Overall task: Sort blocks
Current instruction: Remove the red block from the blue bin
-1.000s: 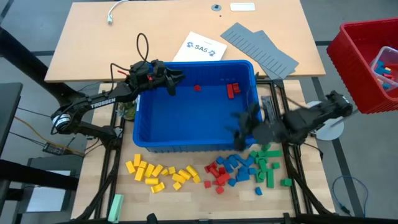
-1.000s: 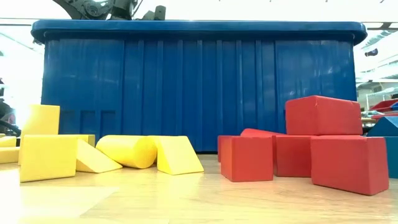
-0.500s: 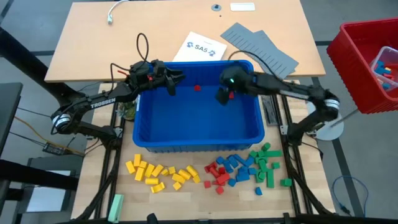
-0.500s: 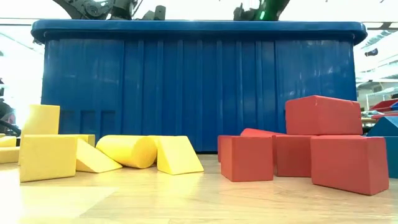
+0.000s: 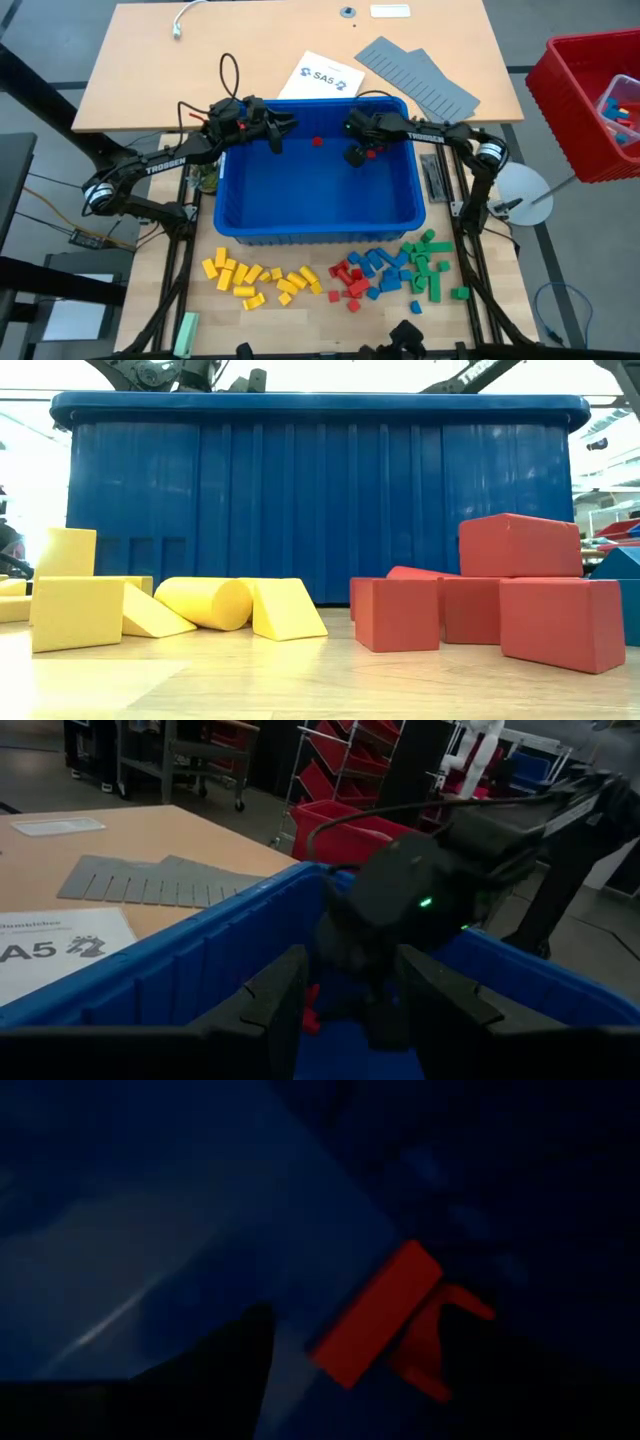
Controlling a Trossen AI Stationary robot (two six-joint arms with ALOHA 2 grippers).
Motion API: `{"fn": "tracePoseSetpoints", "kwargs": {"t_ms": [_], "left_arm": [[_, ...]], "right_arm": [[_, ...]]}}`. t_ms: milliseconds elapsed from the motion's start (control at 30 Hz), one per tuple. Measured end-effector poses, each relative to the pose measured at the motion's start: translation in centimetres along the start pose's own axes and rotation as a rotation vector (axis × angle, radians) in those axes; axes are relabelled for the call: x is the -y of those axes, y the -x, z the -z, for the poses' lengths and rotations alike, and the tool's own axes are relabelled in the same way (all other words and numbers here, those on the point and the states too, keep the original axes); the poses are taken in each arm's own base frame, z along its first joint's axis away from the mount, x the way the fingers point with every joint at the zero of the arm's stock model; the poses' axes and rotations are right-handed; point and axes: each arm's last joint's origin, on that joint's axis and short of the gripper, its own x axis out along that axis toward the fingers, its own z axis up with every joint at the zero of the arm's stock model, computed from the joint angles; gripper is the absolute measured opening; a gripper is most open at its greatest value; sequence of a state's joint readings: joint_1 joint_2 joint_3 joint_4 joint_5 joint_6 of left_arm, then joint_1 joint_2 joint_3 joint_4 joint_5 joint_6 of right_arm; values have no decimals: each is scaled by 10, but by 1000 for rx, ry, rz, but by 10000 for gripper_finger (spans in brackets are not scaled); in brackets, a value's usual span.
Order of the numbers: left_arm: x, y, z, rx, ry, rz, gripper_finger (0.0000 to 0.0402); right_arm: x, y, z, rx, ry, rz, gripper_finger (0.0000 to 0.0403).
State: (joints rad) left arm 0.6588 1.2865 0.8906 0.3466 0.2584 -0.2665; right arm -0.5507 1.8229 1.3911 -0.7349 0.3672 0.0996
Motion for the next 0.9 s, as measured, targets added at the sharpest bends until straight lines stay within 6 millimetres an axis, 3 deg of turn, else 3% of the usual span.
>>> {"fn": "tracePoseSetpoints", "kwargs": {"t_ms": [333,633,733,900], "left_arm": [[0,0,0,0,0,0,163],[0,0,0,0,0,0,163],[0,0,0,0,0,0,163],[0,0,0,0,0,0,163]], "right_arm": [[13,-46,6,-136,-72,-44,241],[4,-79,14,-224,-27,-49,229],[2,-82,15,-235,-25,-70,228],[-3,-69,11,-196,-29,-167,228]]}}
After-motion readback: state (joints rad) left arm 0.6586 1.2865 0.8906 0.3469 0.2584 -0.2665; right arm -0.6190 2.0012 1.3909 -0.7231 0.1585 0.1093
